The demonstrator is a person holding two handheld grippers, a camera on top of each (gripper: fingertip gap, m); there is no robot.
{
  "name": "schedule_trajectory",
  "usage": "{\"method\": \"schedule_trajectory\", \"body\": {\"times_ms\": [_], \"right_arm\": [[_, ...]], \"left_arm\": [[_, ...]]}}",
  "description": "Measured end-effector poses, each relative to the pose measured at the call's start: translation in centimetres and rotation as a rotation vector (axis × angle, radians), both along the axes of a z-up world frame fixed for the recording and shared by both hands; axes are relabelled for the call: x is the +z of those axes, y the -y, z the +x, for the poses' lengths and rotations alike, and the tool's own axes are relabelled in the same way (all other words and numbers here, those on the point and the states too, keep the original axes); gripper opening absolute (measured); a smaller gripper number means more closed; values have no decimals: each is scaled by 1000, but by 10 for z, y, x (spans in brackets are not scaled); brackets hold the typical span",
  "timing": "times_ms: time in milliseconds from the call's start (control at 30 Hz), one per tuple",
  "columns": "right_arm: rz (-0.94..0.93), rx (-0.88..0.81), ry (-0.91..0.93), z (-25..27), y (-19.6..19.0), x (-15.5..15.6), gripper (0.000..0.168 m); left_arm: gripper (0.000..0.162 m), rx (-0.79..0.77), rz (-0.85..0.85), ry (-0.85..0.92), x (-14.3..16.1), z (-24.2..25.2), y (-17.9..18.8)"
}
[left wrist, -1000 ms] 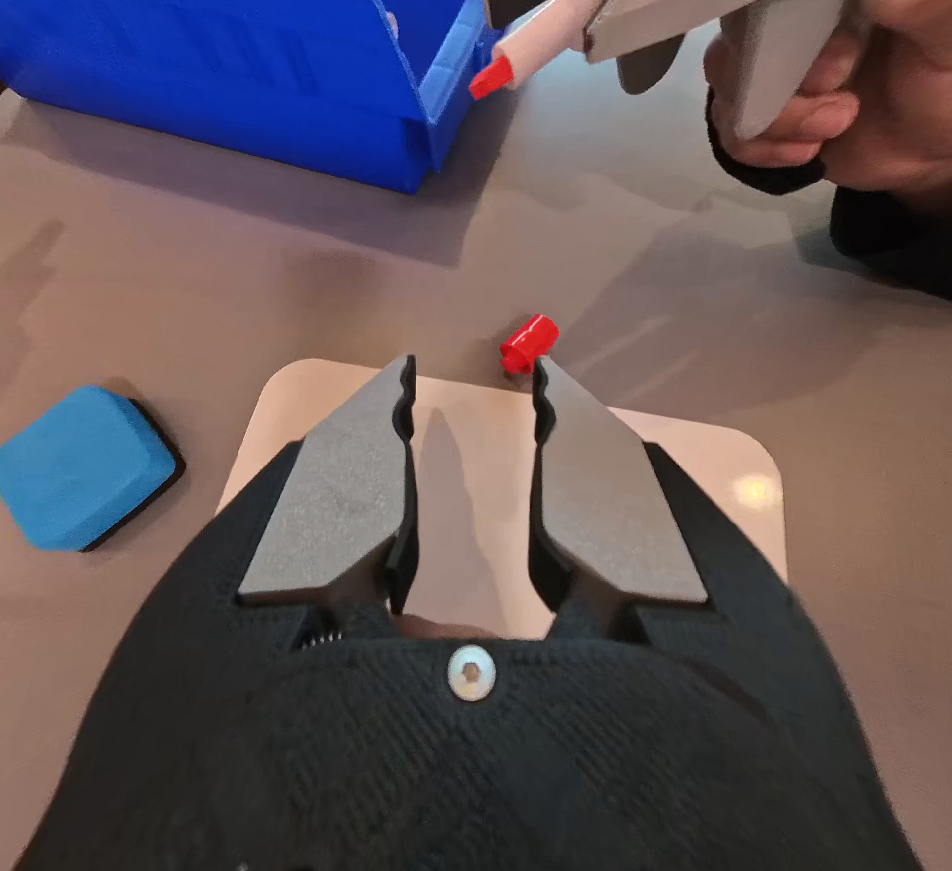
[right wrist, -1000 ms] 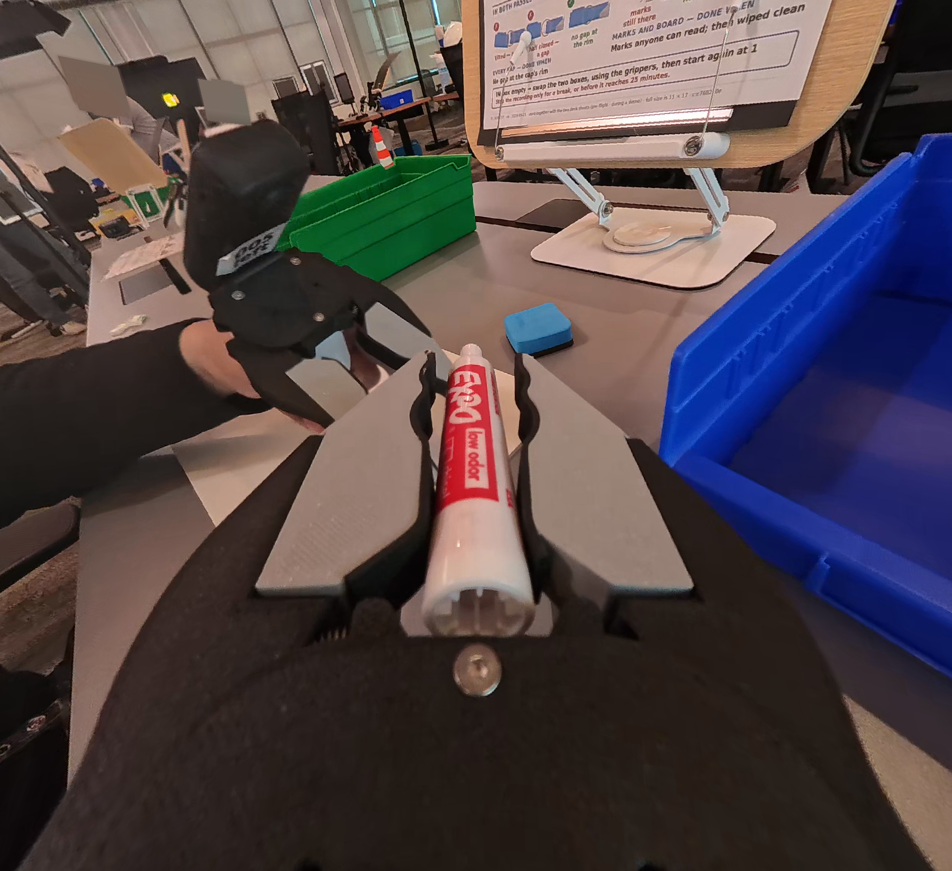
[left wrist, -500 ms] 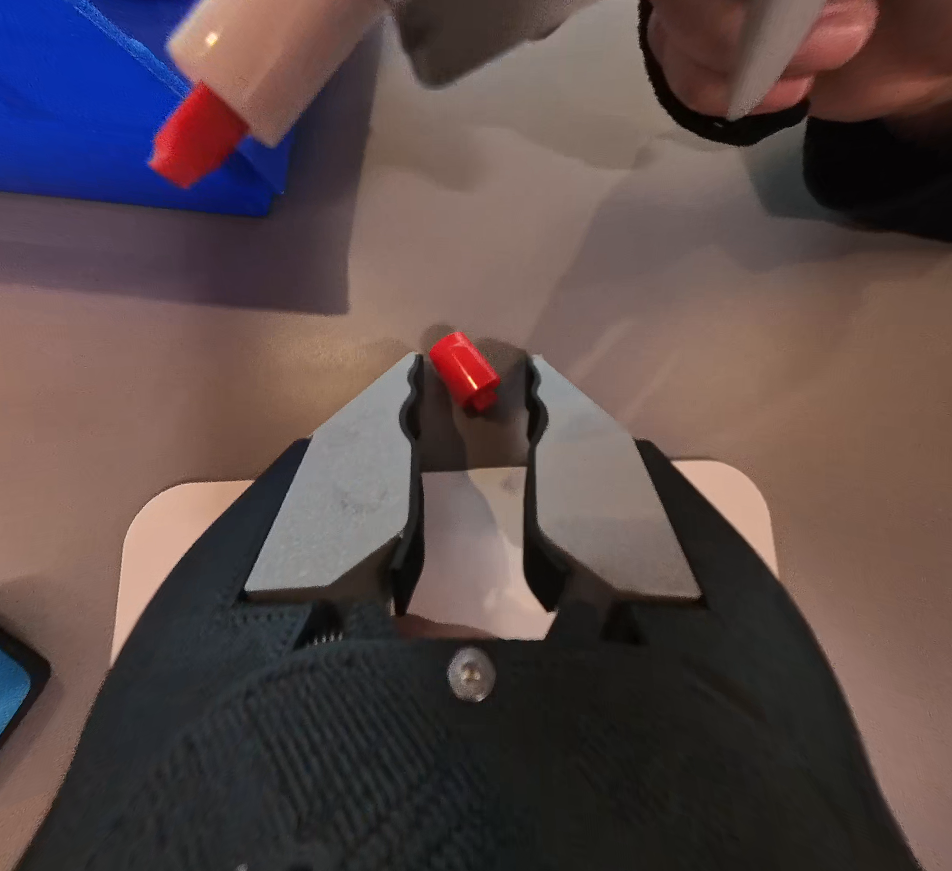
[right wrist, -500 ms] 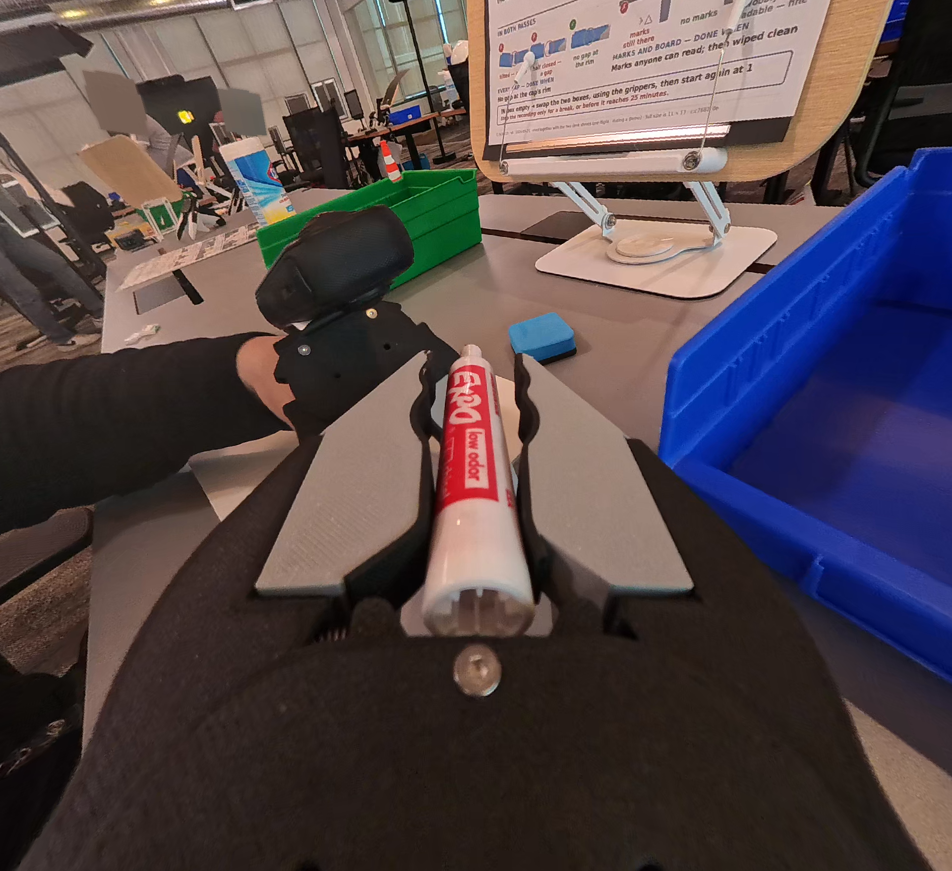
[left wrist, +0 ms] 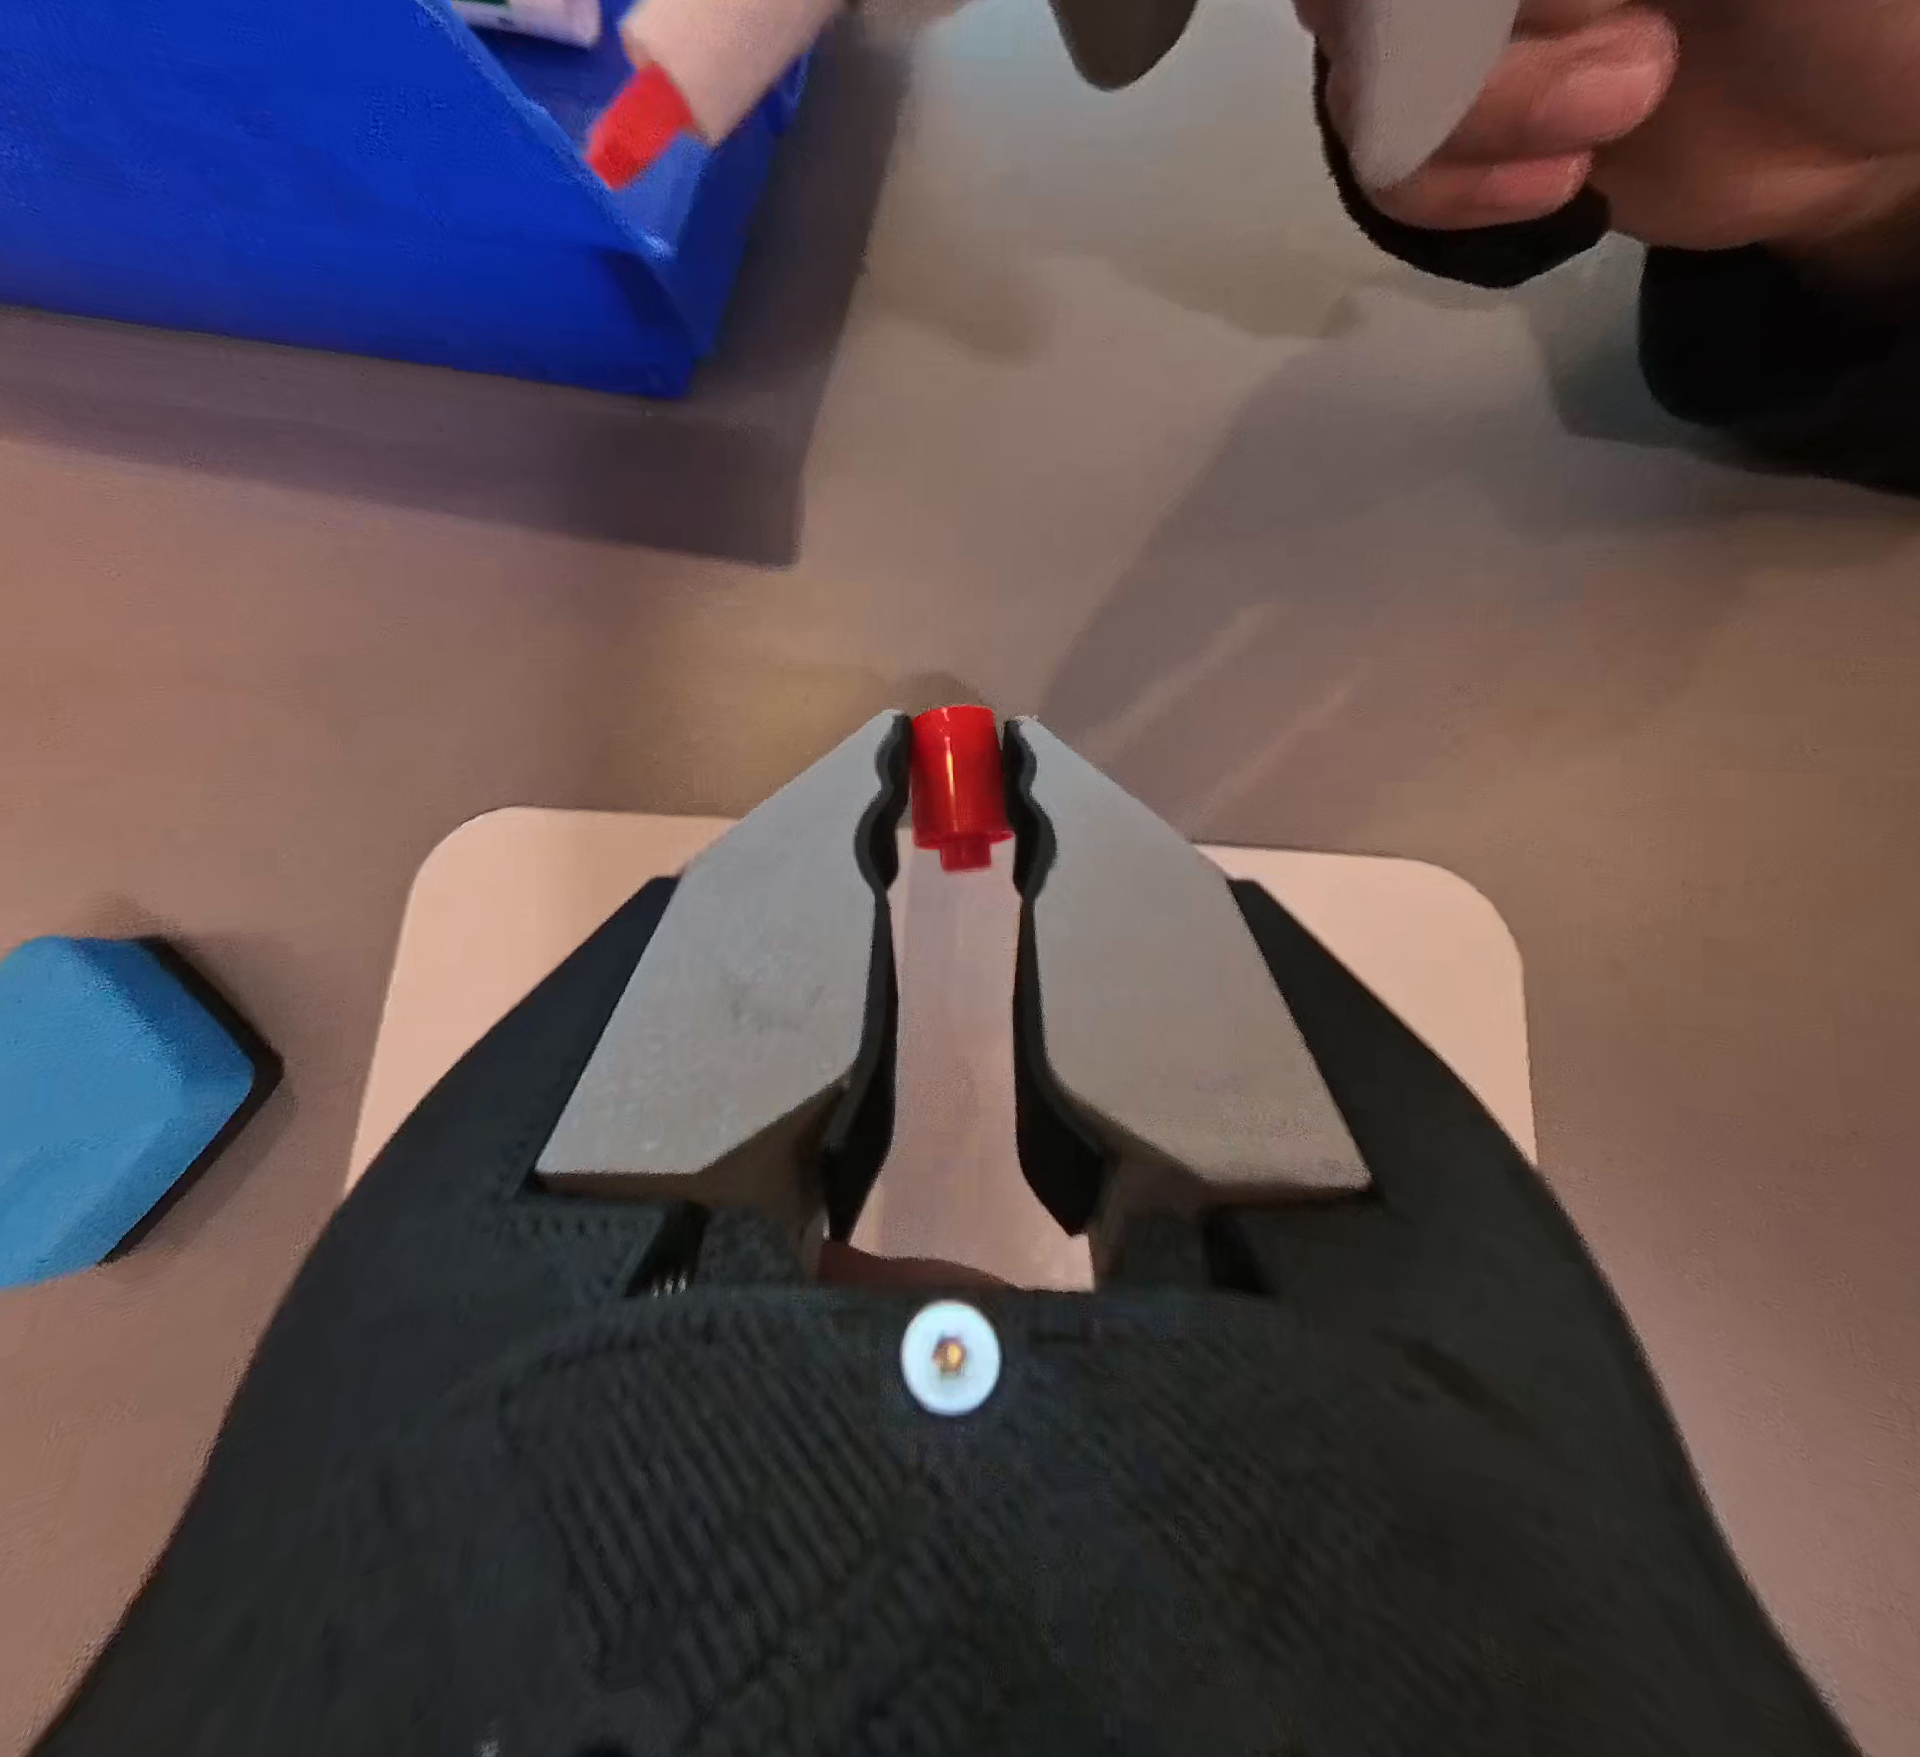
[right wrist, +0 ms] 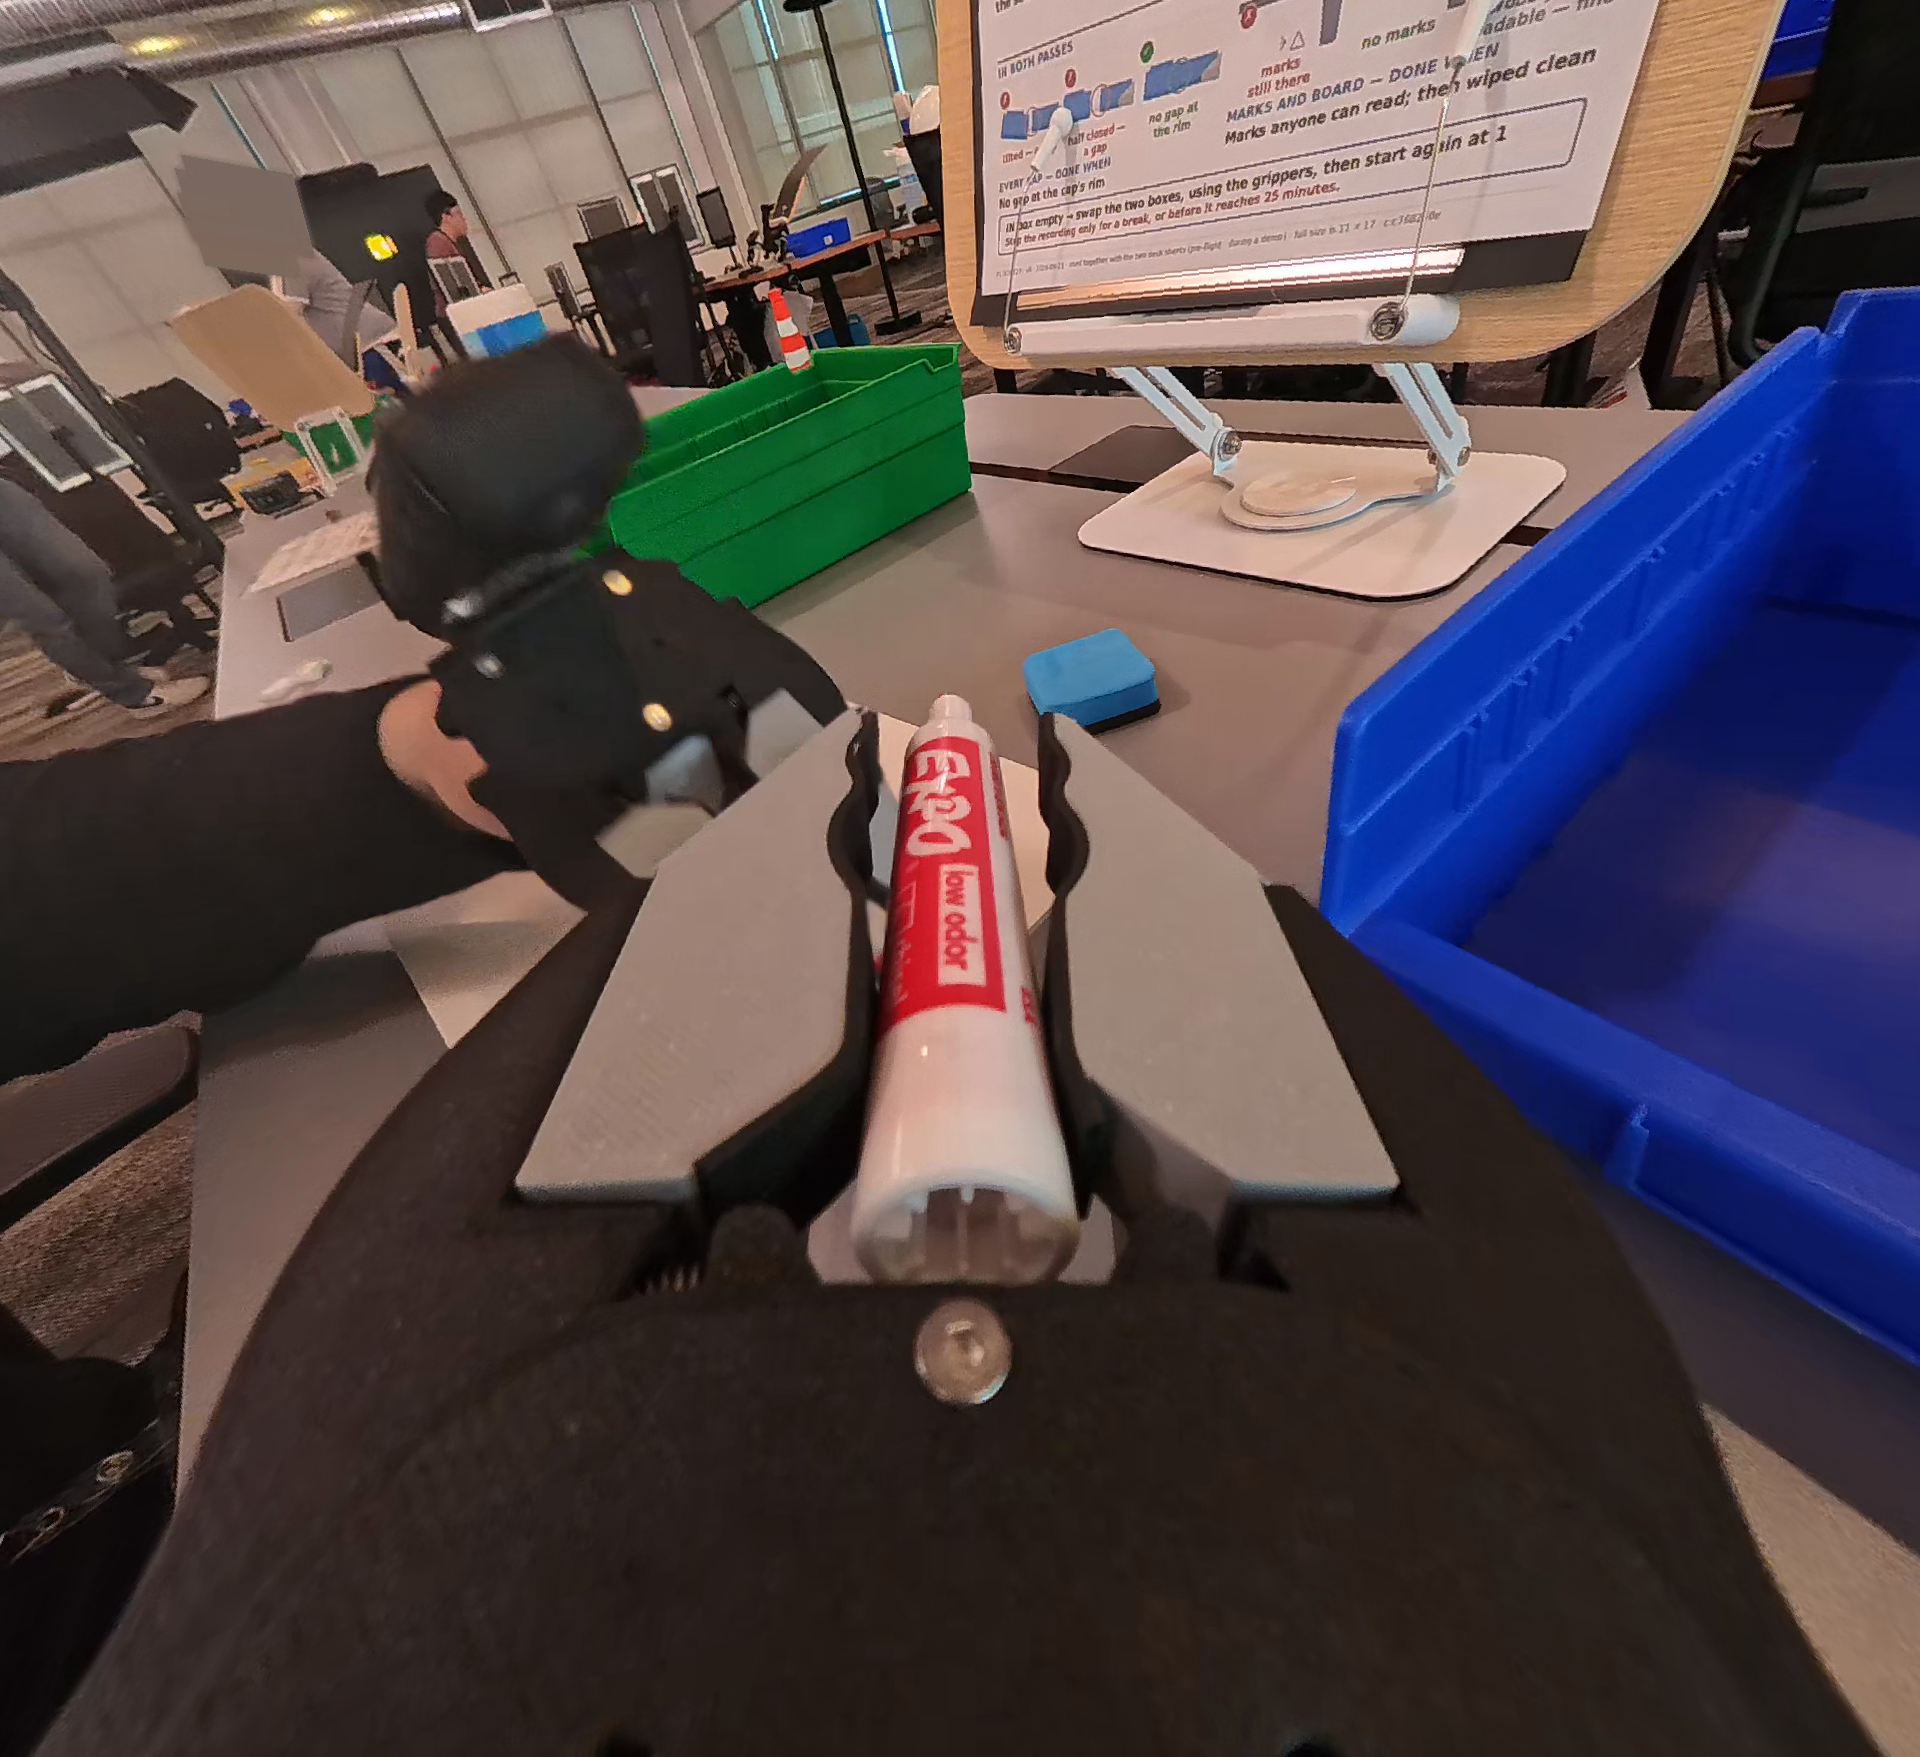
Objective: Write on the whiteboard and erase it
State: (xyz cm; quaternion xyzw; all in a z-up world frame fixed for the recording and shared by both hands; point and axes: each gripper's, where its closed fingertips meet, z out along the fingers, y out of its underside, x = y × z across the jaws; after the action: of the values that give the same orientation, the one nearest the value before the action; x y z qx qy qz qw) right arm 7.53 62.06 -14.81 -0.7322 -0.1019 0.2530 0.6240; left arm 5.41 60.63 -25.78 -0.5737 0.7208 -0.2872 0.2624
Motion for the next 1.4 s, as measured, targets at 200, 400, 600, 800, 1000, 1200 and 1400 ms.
{"method": "schedule_trajectory", "body": {"times_ms": [200, 400, 600, 800, 1000, 1200, 1400], "right_arm": [[-45, 62, 8, -14, 0, -9, 30], [-129, 182, 94, -54, -4, -34, 29], [-148, 228, 133, -91, -16, -41, 29], [-150, 244, 136, -111, -24, -43, 29], [-145, 250, 117, -112, -21, -42, 29], [-123, 249, 98, -108, -14, -37, 29], [-111, 260, 103, -111, -11, -35, 29]], "left_arm": [[16, 131, 77, 169, 50, -67, -38], [16, 292, 38, 262, 62, -169, -77], [16, 335, 18, 294, 56, -234, -81], [16, 354, 23, 212, 33, -266, -76], [16, 372, 14, 180, 24, -282, -77], [16, 392, -13, 185, 21, -287, -78], [16, 436, -4, 223, 21, -274, -89]]}}
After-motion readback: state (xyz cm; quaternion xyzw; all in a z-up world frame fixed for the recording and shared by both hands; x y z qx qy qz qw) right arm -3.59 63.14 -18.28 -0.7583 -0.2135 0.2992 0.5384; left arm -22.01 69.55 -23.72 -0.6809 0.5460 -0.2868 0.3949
